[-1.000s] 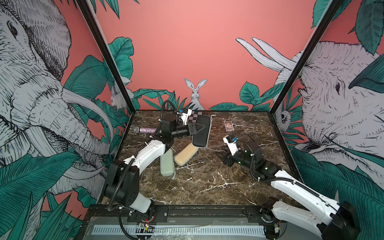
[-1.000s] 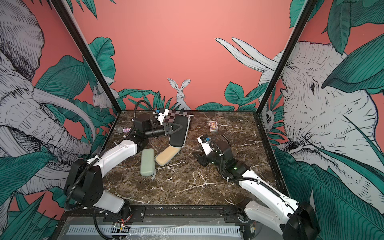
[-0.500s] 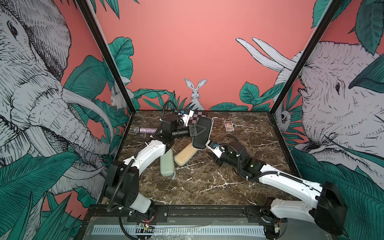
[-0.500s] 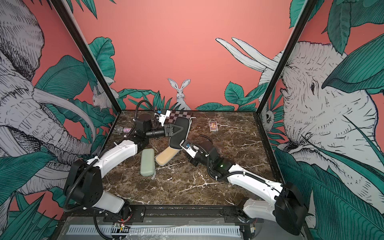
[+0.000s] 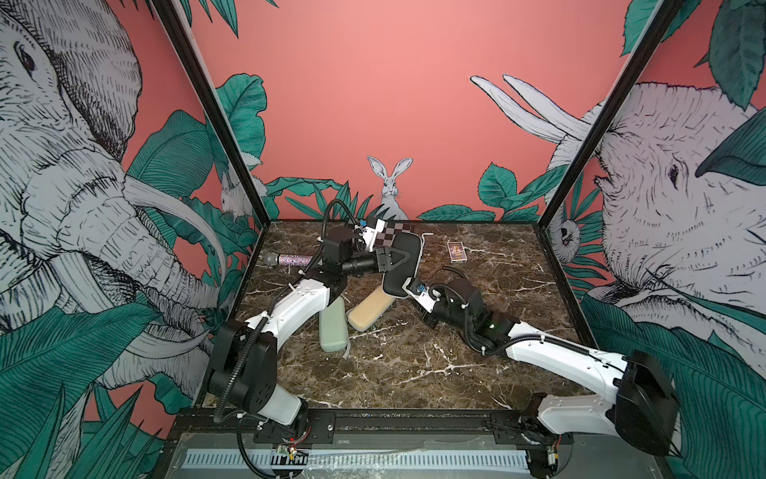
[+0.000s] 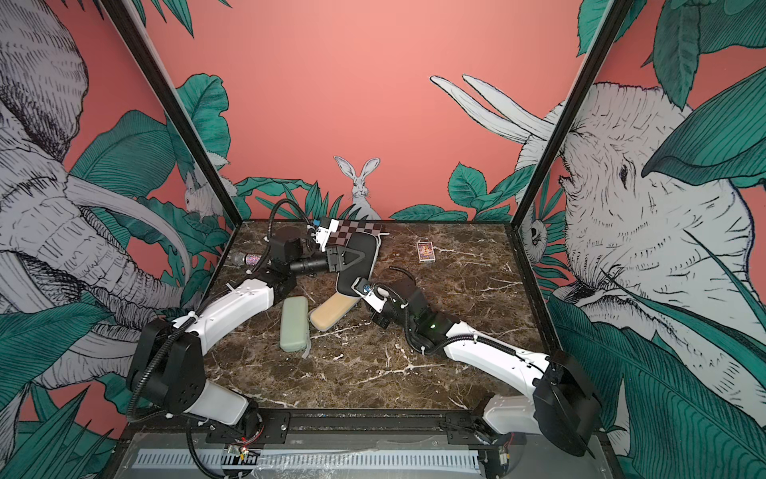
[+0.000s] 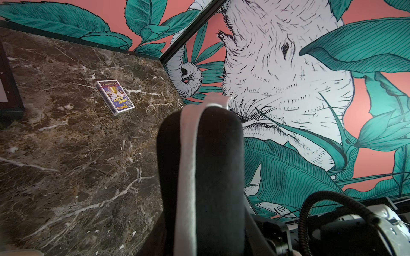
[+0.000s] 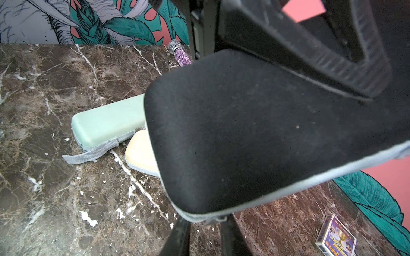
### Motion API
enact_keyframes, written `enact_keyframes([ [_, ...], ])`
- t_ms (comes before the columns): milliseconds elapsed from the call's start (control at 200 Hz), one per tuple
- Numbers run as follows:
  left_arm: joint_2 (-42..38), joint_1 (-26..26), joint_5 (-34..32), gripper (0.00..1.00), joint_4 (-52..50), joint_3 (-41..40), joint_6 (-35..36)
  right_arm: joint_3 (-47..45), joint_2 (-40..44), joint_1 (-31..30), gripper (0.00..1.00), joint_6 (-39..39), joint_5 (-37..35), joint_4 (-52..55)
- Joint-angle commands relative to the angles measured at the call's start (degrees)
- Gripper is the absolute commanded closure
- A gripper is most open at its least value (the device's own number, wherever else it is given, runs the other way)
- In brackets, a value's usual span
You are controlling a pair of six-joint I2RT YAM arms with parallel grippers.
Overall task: Put umbrellas into zippered umbrella sleeves
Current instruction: Zip the zipper on the umbrella sleeve.
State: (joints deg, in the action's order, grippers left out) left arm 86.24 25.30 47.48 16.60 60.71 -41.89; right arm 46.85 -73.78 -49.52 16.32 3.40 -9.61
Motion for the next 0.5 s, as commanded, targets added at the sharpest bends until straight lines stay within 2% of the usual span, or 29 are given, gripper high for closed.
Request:
enact_keyframes([
  [0,-2.9,0.7,2.8,1.0,4.4,0.8,-0.9,2.6,-0.9,-0.5,0.79,0.2,0.2,-4.5],
  [350,-2.7,0.7,2.3,1.0,5.0,-0.2,-1.7,3.1,-1.2,-0.6,0.94,-0.5,-0.4,-4.9],
  [495,-2.2,0.7,0.1,1.0,5.0,-0.7,-2.6,2.5,-0.7,-0.8,1.0,-0.3,-0.6,-4.0],
])
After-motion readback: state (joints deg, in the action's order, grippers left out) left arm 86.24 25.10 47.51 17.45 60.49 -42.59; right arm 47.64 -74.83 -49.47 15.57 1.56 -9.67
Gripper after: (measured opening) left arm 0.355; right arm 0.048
